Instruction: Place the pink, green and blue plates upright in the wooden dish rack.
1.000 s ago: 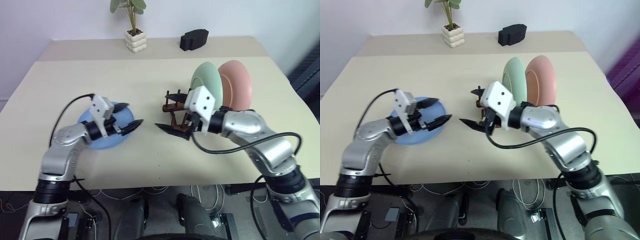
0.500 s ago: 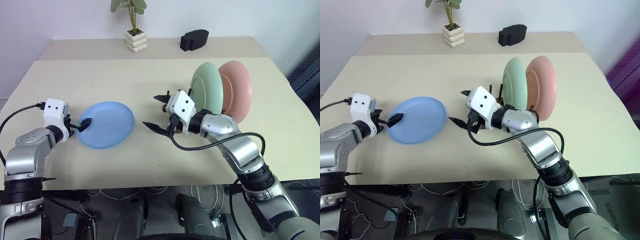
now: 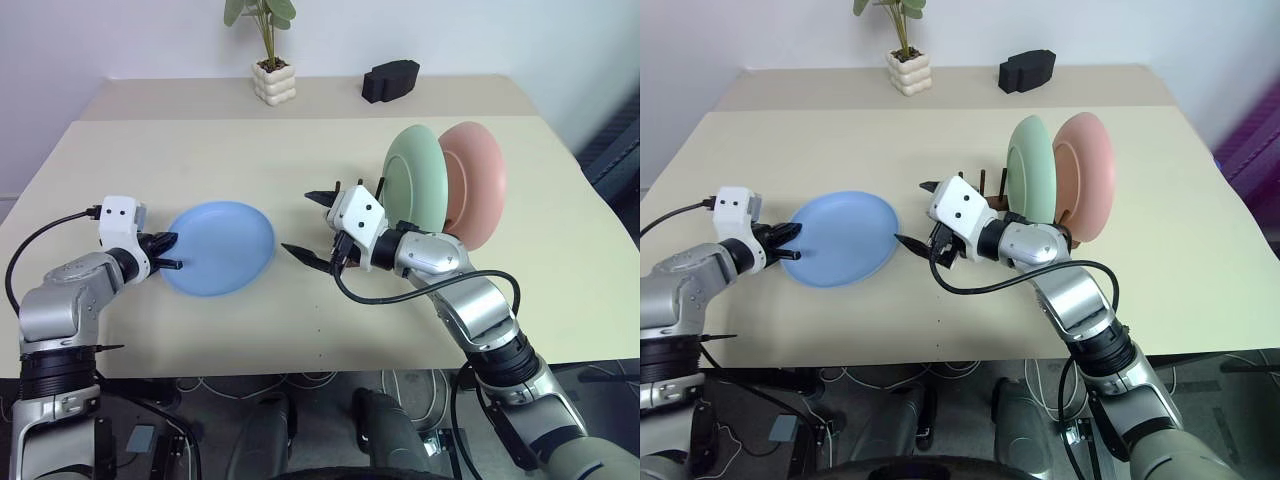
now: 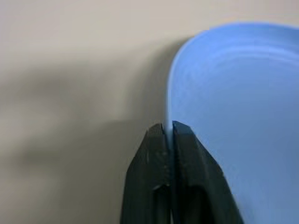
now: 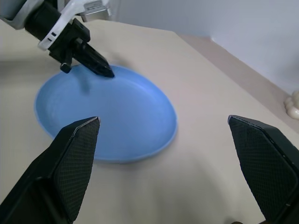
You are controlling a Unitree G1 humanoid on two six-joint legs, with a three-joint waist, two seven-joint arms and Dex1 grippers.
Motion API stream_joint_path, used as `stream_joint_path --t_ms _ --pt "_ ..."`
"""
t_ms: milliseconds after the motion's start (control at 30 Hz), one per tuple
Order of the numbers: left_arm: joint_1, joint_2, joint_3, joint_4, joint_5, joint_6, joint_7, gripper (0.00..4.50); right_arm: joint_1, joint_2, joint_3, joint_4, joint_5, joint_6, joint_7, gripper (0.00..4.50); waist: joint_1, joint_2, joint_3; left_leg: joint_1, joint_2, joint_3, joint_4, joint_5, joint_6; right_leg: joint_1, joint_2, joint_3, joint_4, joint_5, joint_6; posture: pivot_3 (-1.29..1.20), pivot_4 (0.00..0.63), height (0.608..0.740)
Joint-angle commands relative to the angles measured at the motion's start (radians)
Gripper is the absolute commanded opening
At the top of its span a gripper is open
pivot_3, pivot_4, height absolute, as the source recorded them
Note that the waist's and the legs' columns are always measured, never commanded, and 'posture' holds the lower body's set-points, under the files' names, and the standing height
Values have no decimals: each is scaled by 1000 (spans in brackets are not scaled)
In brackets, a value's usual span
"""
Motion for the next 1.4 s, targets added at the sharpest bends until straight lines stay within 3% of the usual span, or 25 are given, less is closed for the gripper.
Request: stream_joint_path --t_ms 33,300,667,1000,1100,1333,1400 --pt "-59 -34 41 -9 -18 -74 32 40 -11 -8 -10 2 -47 -39 -8 4500 0 0 0 0 0 0 0 0 0 0 0 0 0 0 0 0 150 736" --pt "-292 -57 -13 -136 9 -218 97 40 -70 -46 44 89 -246 -229 -21 4500 -3 -4 2 -1 -3 1 0 1 -1 -1 0 -1 0 1 1 0 150 736" --pt "-397 -75 -140 -268 15 -186 94 40 -139 -21 80 200 -455 -430 -79 4500 -8 -4 2 0 -3 1 -3 2 -3 -1 2 -1 0 1 1 0 150 736" --pt "-408 -91 -134 -333 -30 -116 87 40 -134 -5 88 247 -505 -477 -55 4500 -8 -4 2 0 -3 1 -3 2 -3 -1 2 -1 0 1 1 0 150 736" --pt "-409 -100 -123 -356 -62 -100 80 0 -131 2 84 252 -504 -477 -45 3638 -8 -4 2 0 -3 1 -3 2 -3 -1 2 -1 0 1 1 0 150 736" --pt "-405 -106 -104 -361 -100 -71 88 0 -124 4 77 249 -520 -484 -37 120 -8 -4 2 0 -3 0 -4 3 -4 -1 2 -1 0 1 1 0 150 736" --pt "-403 -110 -97 -353 -103 -65 90 0 -122 5 73 250 -524 -488 -36 45 -8 -4 2 0 -3 0 -4 3 -4 -1 2 -1 0 1 1 0 150 736"
